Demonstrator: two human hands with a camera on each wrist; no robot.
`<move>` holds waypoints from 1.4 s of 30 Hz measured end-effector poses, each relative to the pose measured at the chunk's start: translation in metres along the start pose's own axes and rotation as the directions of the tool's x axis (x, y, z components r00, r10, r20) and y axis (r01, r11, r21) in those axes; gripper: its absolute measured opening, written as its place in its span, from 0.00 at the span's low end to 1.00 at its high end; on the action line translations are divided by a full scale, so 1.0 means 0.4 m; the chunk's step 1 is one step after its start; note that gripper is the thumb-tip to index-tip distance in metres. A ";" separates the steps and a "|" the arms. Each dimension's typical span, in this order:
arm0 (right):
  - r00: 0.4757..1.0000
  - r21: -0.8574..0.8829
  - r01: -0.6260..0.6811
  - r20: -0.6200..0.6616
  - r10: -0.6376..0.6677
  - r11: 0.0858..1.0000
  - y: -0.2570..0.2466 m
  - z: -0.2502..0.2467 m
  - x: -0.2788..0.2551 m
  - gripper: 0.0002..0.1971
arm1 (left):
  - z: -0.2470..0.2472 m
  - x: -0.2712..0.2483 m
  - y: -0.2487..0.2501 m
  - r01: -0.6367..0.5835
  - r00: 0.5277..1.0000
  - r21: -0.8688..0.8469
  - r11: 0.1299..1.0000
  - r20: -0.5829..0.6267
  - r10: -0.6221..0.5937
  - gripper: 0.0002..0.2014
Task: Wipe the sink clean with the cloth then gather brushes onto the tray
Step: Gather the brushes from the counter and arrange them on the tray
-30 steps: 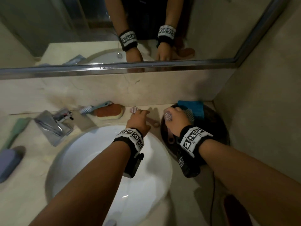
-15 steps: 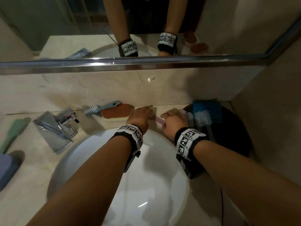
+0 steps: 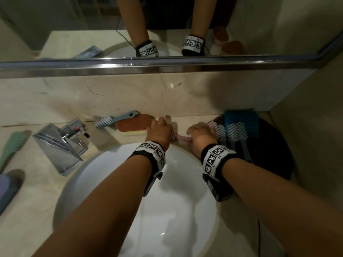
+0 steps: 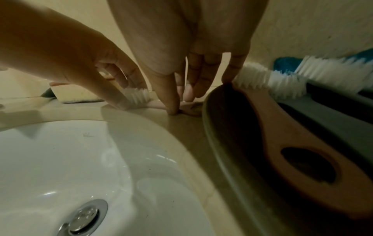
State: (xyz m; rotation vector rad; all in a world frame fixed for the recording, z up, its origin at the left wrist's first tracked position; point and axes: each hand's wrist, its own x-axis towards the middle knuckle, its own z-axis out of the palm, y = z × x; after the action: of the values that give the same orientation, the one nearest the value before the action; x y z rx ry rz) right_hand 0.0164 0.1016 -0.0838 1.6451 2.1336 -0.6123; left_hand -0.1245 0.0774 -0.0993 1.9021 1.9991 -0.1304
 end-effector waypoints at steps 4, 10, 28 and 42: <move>1.000 -0.058 -0.012 0.014 0.012 0.998 -0.006 -0.003 0.007 0.22 | 0.010 -0.005 -0.002 -0.037 0.998 0.010 0.999 -0.042 0.037 0.18; 0.996 -0.035 0.019 -0.086 -0.022 0.999 0.001 0.015 0.002 0.17 | 0.007 -0.019 -0.008 -0.037 0.999 0.028 0.999 -0.035 0.038 0.18; 0.926 0.389 0.245 -0.365 -0.096 0.888 0.079 -0.069 -0.168 0.08 | -0.168 -0.123 0.063 -0.198 0.964 -0.371 0.907 -0.240 0.112 0.16; 0.934 0.410 -0.137 -0.251 0.256 0.902 0.416 -0.040 -0.287 0.06 | -0.079 -0.026 0.438 -0.387 0.922 -0.252 0.887 -0.097 0.375 0.19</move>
State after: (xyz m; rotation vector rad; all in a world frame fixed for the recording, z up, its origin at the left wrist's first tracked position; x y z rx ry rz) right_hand 0.2054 0.0550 -0.0268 2.2700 2.0982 -0.8030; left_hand 0.0407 0.0919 -0.0336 2.0834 1.5329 0.2771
